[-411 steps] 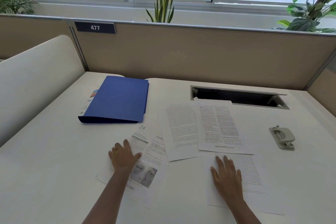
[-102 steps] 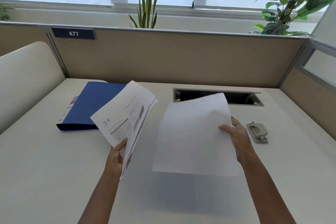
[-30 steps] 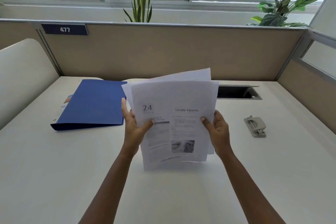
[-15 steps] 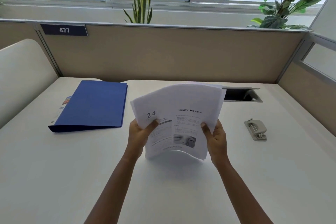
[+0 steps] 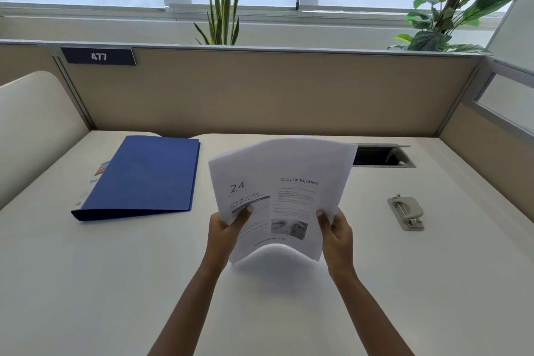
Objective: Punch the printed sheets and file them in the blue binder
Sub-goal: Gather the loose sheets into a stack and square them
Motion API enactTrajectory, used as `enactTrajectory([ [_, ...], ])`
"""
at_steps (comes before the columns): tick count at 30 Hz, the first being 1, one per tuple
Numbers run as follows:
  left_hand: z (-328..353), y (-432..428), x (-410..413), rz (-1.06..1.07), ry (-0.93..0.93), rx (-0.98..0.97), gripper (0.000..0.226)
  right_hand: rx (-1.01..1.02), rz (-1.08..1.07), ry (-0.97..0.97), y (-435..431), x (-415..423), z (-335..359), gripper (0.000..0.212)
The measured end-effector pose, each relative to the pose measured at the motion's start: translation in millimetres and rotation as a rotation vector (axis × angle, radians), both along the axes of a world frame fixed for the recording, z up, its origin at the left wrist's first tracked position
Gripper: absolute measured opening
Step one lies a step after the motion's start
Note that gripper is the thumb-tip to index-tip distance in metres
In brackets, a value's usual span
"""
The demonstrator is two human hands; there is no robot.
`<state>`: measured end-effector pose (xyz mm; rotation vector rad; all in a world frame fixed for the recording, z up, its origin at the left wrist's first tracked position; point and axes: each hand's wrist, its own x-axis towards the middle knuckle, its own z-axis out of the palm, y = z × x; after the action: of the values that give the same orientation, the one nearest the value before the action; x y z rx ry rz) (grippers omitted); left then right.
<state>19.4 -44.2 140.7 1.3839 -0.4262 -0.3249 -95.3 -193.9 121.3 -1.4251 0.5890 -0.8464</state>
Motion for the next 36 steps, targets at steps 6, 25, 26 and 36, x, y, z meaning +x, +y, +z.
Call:
enactTrajectory([
  [6,-16.9,3.1,-1.4,-0.072,0.092,0.066,0.032,0.036,0.148,0.253,1.6,-4.3,-21.7,0.032],
  [25,-1.0,16.3,21.7,0.113,0.012,0.354,0.084,-0.358,0.052,0.570,-49.0,-25.3,5.1,0.018],
  [26,4.8,17.8,27.0,0.187,-0.084,0.389,0.092,-0.435,0.046,0.614,-53.9,-27.7,10.8,0.022],
  [36,40.1,31.2,43.8,-0.188,-0.139,0.370,0.038,-1.052,-0.045,0.541,-63.8,-30.0,58.9,0.025],
])
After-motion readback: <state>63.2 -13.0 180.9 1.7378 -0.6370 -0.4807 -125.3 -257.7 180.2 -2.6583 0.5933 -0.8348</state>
